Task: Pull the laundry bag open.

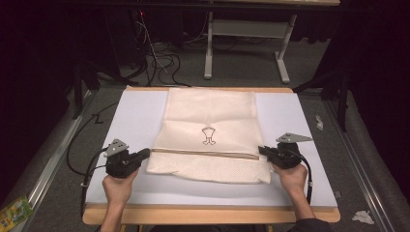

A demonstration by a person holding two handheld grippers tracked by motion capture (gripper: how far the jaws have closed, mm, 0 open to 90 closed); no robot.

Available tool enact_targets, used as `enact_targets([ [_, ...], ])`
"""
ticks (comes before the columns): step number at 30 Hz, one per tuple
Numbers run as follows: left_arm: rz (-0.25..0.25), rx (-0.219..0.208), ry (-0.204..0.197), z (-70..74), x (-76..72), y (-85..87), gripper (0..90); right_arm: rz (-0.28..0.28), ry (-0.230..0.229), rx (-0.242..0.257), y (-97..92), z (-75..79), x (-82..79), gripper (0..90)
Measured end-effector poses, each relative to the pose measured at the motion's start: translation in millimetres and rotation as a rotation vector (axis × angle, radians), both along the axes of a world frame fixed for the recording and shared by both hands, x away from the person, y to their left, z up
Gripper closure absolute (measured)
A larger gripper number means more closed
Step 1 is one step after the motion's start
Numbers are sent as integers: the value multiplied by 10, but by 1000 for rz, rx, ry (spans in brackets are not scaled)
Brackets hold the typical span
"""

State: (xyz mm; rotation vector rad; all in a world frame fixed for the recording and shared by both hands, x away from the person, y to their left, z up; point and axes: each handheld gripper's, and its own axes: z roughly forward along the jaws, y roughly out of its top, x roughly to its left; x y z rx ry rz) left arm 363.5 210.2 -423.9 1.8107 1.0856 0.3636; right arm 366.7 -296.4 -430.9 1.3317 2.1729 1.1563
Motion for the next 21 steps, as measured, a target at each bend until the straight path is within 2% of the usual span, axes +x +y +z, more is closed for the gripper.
enact_targets([
  [5,-2,32,3,-26,-25,-36,874,0,6,-2,-28,-11,3,885],
  [12,-5,20,25,-80,-3,-31,874,-12,13,6,-56,-17,29,883],
  [21,-25,44,42,-124,-1,-103,871,-27,38,6,-75,-58,70,876],
])
